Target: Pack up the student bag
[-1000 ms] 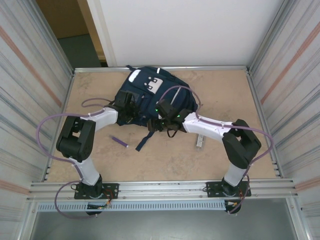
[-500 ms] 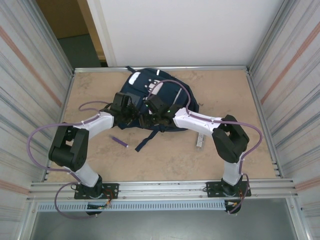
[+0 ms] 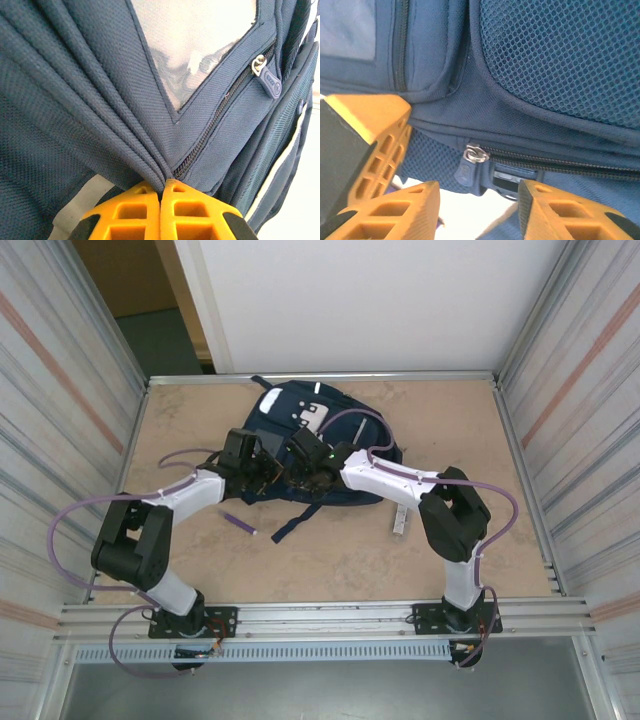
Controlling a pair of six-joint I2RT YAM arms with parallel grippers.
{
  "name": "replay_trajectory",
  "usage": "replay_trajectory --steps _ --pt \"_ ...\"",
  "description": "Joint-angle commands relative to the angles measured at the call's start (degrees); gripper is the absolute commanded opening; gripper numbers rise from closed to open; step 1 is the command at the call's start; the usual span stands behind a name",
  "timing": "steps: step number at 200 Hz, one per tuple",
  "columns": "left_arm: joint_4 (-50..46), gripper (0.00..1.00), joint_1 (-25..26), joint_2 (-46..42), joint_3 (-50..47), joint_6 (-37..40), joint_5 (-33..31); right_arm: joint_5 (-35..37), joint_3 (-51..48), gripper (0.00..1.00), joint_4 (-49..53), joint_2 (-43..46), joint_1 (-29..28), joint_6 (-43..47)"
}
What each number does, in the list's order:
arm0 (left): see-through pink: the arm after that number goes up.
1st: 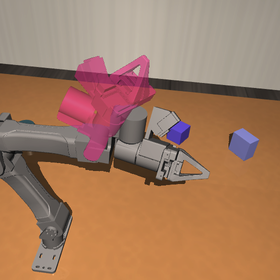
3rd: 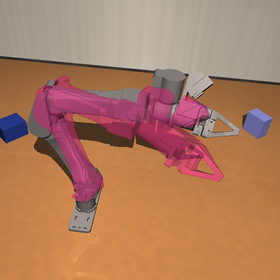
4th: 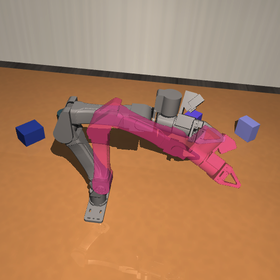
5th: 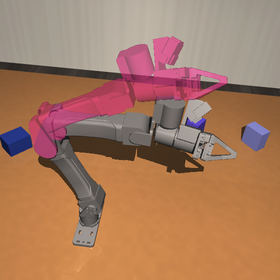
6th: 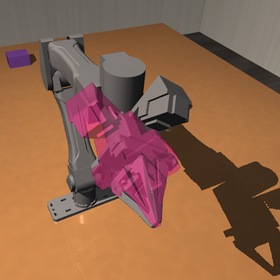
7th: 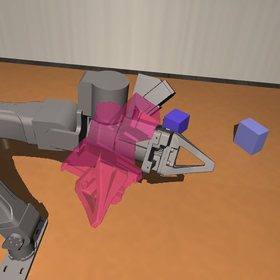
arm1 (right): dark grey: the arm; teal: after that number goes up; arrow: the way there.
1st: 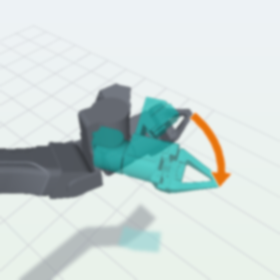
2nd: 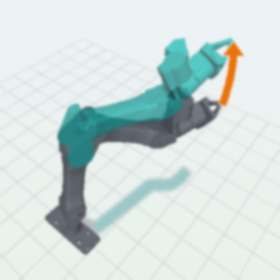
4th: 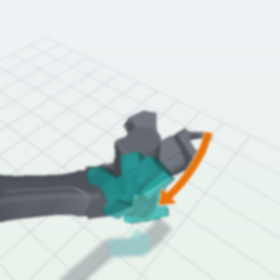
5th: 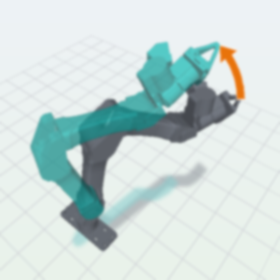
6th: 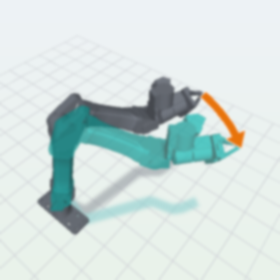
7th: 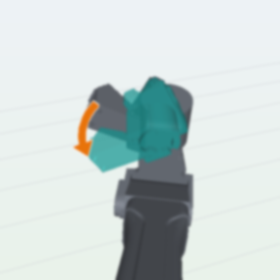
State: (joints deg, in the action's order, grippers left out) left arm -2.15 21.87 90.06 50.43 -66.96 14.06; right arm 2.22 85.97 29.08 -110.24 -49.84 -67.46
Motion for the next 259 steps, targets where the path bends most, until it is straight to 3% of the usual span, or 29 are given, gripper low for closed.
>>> replay_trajectory --steps 1,30,50,83,120,259 --pt "2.3 0.00 0.7 -3.8 -0.7 -0.5 3.9 -2.9 2.4 0.43 0.6 -3.1 0.8 -12.3" --pt "3.7 0.00 0.9 -4.9 -2.2 -1.1 3.6 -6.1 2.4 0.41 -3.5 -6.1 1.3 -17.9" --pt "4.1 0.00 0.9 -5.2 -2.5 -1.8 4.5 -4.4 3.2 0.38 -3.5 -8.0 0.9 -19.6" --pt "4.5 0.00 1.2 -5.5 -2.8 -1.6 4.2 0.7 5.6 0.17 0.4 -9.2 0.5 -18.2" --pt "2.6 0.00 0.7 -6.5 -3.6 0.9 0.0 6.3 0.6 0.05 0.5 -3.9 -0.1 -18.0" --pt "1.5 0.00 -5.4 -1.4 -2.6 6.3 -2.6 -0.9 -27.4 0.00 -5.0 16.9 7.1 -22.3"
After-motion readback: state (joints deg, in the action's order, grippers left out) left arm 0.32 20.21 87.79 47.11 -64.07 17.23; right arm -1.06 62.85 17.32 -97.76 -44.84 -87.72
